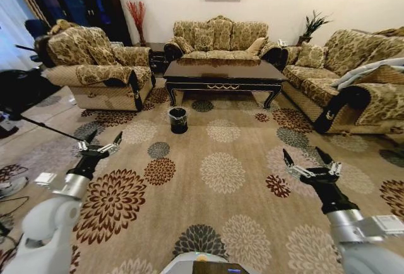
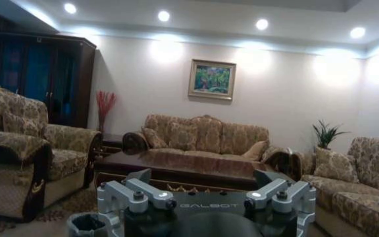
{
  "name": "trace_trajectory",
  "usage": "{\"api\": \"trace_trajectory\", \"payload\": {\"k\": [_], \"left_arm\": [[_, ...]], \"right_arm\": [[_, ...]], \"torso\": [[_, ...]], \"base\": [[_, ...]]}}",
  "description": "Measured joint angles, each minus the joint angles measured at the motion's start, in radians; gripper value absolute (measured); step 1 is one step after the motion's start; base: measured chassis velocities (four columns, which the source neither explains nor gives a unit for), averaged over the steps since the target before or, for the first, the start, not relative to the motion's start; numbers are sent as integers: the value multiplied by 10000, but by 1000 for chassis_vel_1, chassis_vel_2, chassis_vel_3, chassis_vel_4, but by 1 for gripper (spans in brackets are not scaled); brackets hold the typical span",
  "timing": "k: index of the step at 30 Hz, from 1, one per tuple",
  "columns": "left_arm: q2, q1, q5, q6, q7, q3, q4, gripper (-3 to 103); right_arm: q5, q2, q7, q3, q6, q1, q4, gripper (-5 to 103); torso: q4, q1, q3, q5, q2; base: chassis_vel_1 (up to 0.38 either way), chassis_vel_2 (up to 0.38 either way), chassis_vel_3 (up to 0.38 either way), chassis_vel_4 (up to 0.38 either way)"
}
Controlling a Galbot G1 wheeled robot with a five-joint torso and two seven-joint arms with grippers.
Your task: Move to the front of the table and pick up the trash from the floor, then place it into the trash bin.
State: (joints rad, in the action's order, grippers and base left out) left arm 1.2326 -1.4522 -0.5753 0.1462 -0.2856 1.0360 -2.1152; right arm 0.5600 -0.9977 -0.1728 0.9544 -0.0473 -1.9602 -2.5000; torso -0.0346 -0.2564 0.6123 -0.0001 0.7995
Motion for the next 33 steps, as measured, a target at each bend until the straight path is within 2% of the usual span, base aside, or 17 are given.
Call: {"api": "trace_trajectory", "payload": {"k": [9, 14, 23, 31, 33], "left_arm": [[909, -6, 625, -182, -16, -751, 213, 100], [1365, -248, 839, -207, -7, -948, -138, 100], [1331, -605, 758, -241, -47, -478, -780, 100], [1196, -738, 680, -258, -153, -49, -860, 100], [1188, -716, 639, -252, -157, 36, -815, 100]], "right_arm": [[-223, -128, -46, -379, -37, 102, -43, 100], [-278, -9, -50, -514, -230, 349, 35, 100], [-254, 265, -590, -1016, -126, 1255, 942, 100], [464, 757, -1072, -1343, 219, 2449, 1928, 100], [940, 988, -1219, -1315, 385, 2811, 2099, 100]], "torso": [[0, -179, 232, 2, 411], [0, -282, 369, 1, 654], [0, -447, 568, 4, 1014], [-1, -597, 776, 3, 1373], [0, -660, 847, 1, 1504]], "base": [[0, 0, 0, 0], [0, 0, 0, 0], [0, 0, 0, 0], [0, 0, 0, 0], [0, 0, 0, 0]]}}
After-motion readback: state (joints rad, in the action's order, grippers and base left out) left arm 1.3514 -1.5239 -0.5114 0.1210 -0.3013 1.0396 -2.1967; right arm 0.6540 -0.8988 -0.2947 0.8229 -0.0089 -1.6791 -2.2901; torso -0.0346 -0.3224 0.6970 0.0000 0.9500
